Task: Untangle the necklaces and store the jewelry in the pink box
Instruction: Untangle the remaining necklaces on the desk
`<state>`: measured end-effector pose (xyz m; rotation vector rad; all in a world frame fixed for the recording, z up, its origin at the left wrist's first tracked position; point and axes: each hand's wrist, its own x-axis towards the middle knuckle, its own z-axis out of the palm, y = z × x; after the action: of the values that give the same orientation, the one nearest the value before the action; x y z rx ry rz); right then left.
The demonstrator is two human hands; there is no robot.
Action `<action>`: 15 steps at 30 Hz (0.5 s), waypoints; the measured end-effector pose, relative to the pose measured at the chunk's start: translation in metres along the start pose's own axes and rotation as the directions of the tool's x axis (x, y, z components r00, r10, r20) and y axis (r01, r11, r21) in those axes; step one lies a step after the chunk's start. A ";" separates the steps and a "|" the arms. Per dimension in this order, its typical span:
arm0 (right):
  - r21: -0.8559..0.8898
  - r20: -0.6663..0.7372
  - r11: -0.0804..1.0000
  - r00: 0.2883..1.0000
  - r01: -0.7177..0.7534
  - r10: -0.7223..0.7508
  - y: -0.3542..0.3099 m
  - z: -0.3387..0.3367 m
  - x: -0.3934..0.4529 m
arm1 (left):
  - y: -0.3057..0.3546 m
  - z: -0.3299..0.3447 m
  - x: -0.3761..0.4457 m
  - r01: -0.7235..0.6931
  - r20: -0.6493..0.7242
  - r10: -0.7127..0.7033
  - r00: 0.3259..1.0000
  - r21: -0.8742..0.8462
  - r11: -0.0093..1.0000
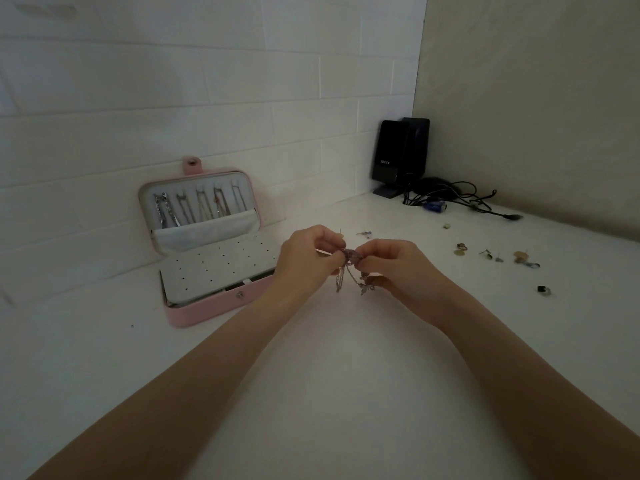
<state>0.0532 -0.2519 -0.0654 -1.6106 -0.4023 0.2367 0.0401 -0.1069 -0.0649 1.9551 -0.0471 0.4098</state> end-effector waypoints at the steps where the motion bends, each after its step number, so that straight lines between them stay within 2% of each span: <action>1: 0.051 0.031 0.998 0.999 -0.023 0.022 -0.001 0.000 0.000 | 0.000 0.000 0.000 -0.004 -0.018 0.004 1.000 0.016 1.000; 4: 0.185 0.106 0.981 0.994 -0.057 0.038 -0.002 0.001 0.000 | 0.000 0.000 0.000 0.028 -0.045 -0.026 0.999 0.032 0.999; 6: 0.229 0.113 0.972 0.993 -0.045 0.019 -0.002 0.001 0.001 | 0.002 -0.001 -0.001 0.132 -0.010 -0.136 0.991 -0.171 0.976; 8: 0.273 0.099 0.961 0.995 -0.046 0.020 -0.001 0.000 0.001 | 0.008 -0.002 -0.002 0.273 0.082 -0.265 0.961 -0.444 0.854; 10: 0.322 0.086 0.945 0.996 -0.057 0.031 0.000 -0.002 0.001 | 0.013 -0.003 -0.003 0.376 0.180 -0.341 0.923 -0.619 0.690; 13: 0.358 0.058 0.931 0.997 -0.076 0.059 0.001 -0.001 0.001 | 0.017 -0.003 -0.001 0.450 0.274 -0.379 0.884 -0.720 0.528; 15: 0.380 0.047 0.920 0.996 -0.091 0.079 0.002 0.000 0.002 | 0.019 -0.001 -0.002 0.449 0.277 -0.376 0.884 -0.729 0.517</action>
<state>0.0549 -0.2509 -0.0670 -1.2406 -0.2880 0.3828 0.0338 -0.1136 -0.0486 1.0370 0.1692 -0.0449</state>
